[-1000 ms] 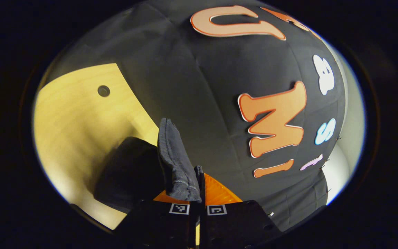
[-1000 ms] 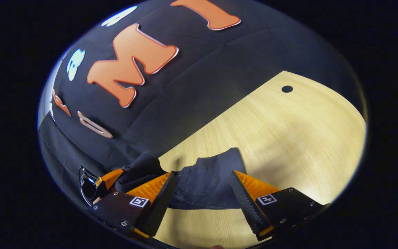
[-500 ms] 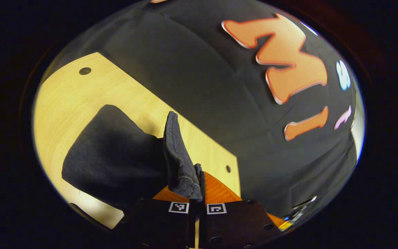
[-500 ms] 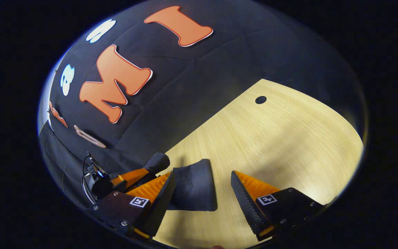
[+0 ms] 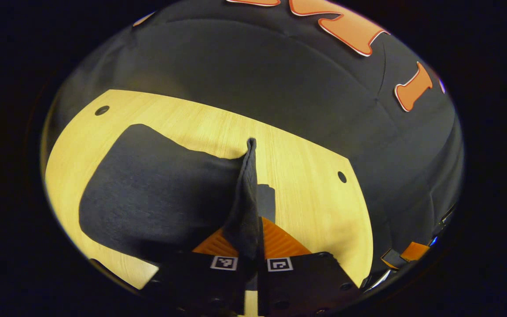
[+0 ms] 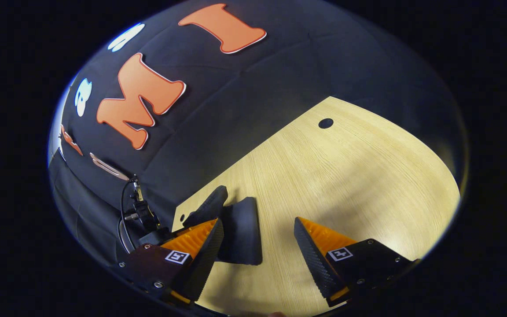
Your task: Grasp the waist and the cuffs of the jeans and fold them to make the two legs overlap; first hold the waist and fold one-third of the jeans toward the cuffs, then hold the cuffs and fold the remaining one-third in the same direction to finish folding.
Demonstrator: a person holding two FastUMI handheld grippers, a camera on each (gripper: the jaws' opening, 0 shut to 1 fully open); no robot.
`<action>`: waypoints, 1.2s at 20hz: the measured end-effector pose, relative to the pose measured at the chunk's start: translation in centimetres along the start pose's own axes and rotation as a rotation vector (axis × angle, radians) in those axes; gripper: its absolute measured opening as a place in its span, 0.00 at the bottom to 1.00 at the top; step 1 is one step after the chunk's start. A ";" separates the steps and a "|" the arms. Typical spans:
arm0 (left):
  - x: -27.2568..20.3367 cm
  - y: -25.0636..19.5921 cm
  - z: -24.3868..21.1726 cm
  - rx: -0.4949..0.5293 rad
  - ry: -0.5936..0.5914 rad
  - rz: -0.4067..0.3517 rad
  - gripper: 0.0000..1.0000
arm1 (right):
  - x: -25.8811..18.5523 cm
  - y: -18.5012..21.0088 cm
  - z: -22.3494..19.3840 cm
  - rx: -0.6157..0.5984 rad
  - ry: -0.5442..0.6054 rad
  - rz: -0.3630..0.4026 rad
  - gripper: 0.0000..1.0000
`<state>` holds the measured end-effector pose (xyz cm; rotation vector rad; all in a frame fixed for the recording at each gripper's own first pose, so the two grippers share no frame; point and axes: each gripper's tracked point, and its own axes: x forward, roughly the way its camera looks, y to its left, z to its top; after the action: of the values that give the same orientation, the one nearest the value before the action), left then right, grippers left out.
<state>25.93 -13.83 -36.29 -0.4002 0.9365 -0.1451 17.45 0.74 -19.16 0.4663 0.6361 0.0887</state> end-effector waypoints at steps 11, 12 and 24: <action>-2.3 -6.8 -3.9 0.242 0.057 -0.151 0.99 | -0.5 1.2 -0.6 -0.040 -0.021 0.016 0.98; -3.7 -7.1 -3.2 0.275 0.028 -0.155 0.98 | -0.7 1.8 -0.4 -0.061 -0.031 0.021 0.98; -27.2 -0.9 9.4 0.327 -0.565 -0.003 0.98 | -5.2 16.5 1.8 -0.505 -0.322 0.053 0.98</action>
<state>17.53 -4.18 -10.51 -0.1234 0.3449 -0.1725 15.29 13.59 -7.66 0.0049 0.2670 0.2132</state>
